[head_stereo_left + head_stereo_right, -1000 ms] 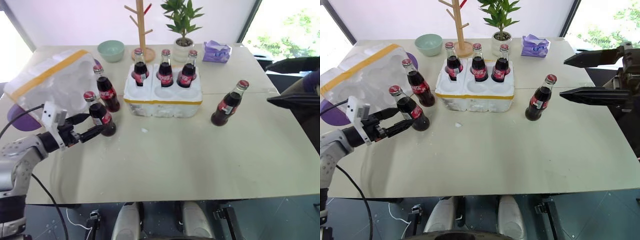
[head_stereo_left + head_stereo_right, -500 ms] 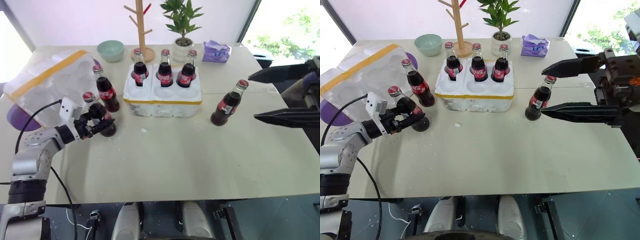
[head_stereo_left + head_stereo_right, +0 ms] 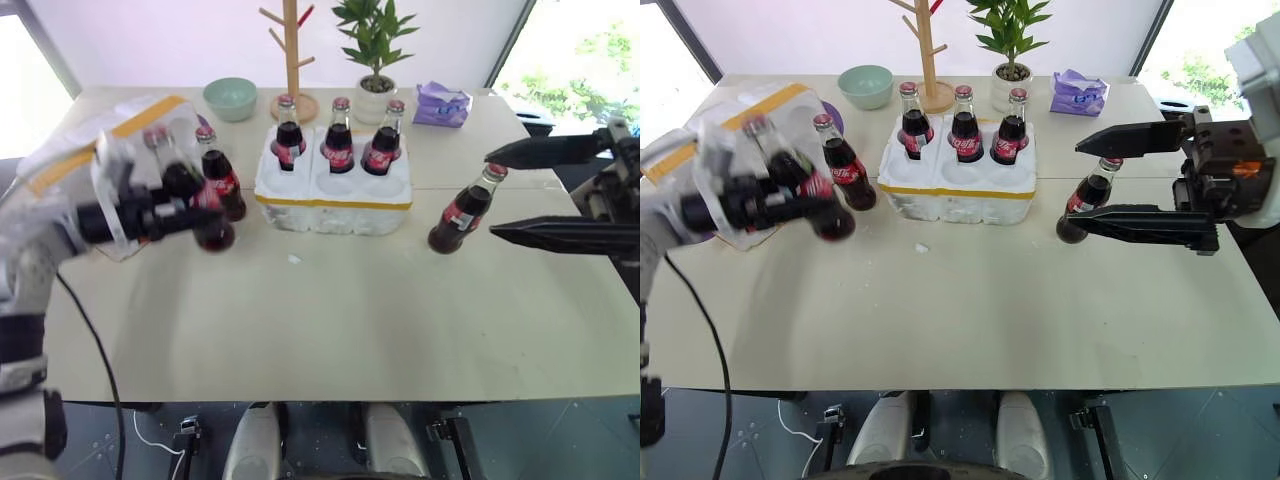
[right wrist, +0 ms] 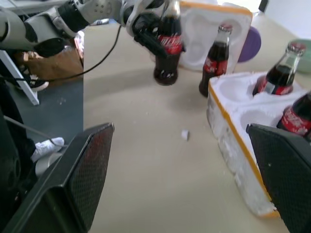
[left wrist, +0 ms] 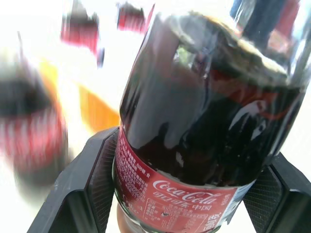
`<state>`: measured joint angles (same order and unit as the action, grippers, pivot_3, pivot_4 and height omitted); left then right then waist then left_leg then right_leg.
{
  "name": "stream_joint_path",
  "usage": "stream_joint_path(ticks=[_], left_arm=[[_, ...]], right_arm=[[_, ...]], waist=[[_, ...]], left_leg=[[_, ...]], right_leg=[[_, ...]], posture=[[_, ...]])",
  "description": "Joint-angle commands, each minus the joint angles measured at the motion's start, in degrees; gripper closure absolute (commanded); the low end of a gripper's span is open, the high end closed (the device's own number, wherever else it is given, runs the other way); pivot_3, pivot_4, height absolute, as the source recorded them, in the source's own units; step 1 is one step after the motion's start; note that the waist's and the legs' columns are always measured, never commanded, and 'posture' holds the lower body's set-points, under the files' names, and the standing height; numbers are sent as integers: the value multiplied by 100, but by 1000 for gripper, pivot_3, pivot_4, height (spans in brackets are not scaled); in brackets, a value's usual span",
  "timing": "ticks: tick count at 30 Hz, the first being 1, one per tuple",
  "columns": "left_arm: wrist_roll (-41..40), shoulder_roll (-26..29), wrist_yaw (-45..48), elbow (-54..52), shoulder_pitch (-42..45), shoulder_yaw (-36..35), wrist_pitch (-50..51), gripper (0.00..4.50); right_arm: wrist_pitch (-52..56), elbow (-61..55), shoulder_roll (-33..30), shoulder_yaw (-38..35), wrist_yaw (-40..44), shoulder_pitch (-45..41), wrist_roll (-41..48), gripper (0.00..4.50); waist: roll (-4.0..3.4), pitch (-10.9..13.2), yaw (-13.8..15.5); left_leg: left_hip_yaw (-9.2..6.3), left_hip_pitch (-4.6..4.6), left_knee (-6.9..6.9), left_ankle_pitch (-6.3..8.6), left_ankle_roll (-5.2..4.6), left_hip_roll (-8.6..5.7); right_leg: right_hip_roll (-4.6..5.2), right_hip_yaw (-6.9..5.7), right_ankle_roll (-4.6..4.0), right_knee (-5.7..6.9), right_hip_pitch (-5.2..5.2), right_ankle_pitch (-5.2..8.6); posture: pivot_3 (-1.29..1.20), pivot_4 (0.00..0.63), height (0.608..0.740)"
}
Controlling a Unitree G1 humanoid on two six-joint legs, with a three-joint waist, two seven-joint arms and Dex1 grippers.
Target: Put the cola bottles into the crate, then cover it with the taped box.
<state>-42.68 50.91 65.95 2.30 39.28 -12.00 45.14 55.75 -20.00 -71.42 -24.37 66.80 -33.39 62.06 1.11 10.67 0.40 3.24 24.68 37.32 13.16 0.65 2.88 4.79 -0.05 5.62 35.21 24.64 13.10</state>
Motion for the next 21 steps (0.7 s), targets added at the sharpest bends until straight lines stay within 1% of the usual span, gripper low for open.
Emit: stream_joint_path(ticks=[1,3,5,6,7,9,11,15,21], left_arm=[[-389,-501,115,96,959,300,383,1658],[-324,-957,5,266,1466,501,400,1658],[19,-1497,-330,543,1822,672,46,1658],[349,-1847,-694,774,2011,790,-323,1658],[581,-2070,-930,928,2126,857,-572,1658],[987,-2547,-1700,1385,2390,887,-830,1658],[1226,-2928,-2246,1723,2566,873,-940,1658],[1698,-3347,-2628,1859,2563,1145,-1171,1658],[1861,-3718,-2611,1982,2493,1241,-1148,1658]], right_arm=[[-151,-69,74,-143,-151,23,-11,0],[-170,-83,131,-145,-280,40,-19,0],[-185,-123,179,-172,-426,64,-15,0],[-179,-145,206,-206,-526,85,-5,0],[-173,-167,221,-233,-601,104,14,0],[-164,-229,237,-319,-738,185,15,0],[-145,-292,260,-426,-885,284,24,0],[-171,-423,270,-633,-1089,532,-13,0],[-214,-457,271,-707,-1241,681,-7,0]], waist=[[-2,-1,31],[3,1,60],[4,2,45],[4,2,38],[6,3,37],[7,5,16],[7,5,-5],[8,6,-7],[7,6,34]], left_leg=[[0,0,0,1,-1,-1],[-15,5,6,-1,-3,-2],[-20,8,17,-1,-3,-2],[-20,10,22,-1,-3,-2],[-20,10,29,-1,-3,-2],[-23,11,40,-1,-4,-1],[-23,11,44,0,-5,-1],[-24,15,42,2,-10,0],[-30,64,63,2,-10,0]], right_leg=[[0,0,1,3,0,0],[-10,-6,20,11,-2,-10],[-12,-6,21,21,-2,-10],[-12,-6,22,20,-2,-10],[-12,-5,22,23,-4,-10],[-14,-4,22,24,-5,-10],[-15,-2,24,27,-5,-12],[-17,-1,29,32,2,-13],[-18,-3,36,35,35,-16]], posture=[[0,150,740],[0,150,740],[0,150,740],[0,150,740],[0,150,740],[0,150,740],[0,150,740],[0,150,740],[0,150,740]])
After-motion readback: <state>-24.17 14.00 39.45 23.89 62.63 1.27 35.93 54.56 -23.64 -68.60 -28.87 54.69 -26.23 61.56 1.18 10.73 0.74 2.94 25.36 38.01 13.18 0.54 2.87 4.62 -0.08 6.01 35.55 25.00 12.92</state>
